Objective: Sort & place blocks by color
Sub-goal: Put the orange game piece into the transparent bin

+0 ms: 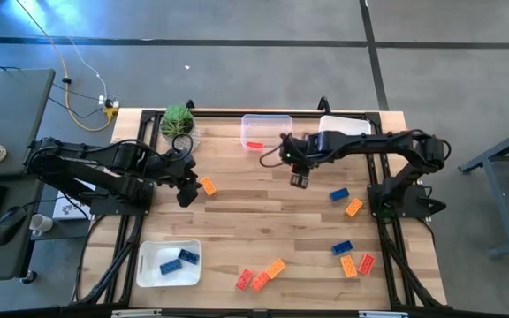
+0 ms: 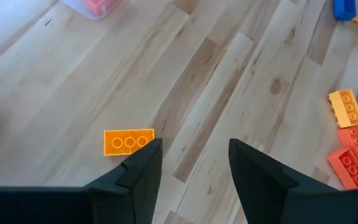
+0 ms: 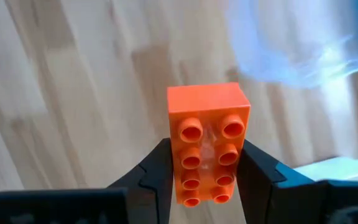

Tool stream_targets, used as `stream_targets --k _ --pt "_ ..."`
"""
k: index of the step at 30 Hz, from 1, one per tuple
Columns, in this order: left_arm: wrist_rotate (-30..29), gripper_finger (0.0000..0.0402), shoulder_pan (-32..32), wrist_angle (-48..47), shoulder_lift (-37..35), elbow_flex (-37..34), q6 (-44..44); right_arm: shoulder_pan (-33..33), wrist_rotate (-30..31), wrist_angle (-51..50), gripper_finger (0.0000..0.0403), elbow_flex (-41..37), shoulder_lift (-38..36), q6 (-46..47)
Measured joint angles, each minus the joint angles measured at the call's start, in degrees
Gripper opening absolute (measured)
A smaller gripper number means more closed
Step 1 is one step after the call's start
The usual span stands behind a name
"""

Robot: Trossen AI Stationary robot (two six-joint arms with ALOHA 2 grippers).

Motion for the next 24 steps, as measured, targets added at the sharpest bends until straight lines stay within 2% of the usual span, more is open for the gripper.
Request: stream_targets --k 7,16,24 --pt "0.00 0.0170 -0.02 0.00 0.00 0.00 2.04 -3.49 0.80 1.27 0.0110 6.36 -0.01 3.29" --pt "-2.95 0.0170 -0.02 0.00 0.02 0.00 3.75 -10.54 1.56 16.28 0.0110 7.08 0.75 11.14" --pt "-3.65 0.0170 0.00 0.02 0.02 0.00 8.39 -14.93 1.44 27.12 0.0110 7.08 5.98 17.76"
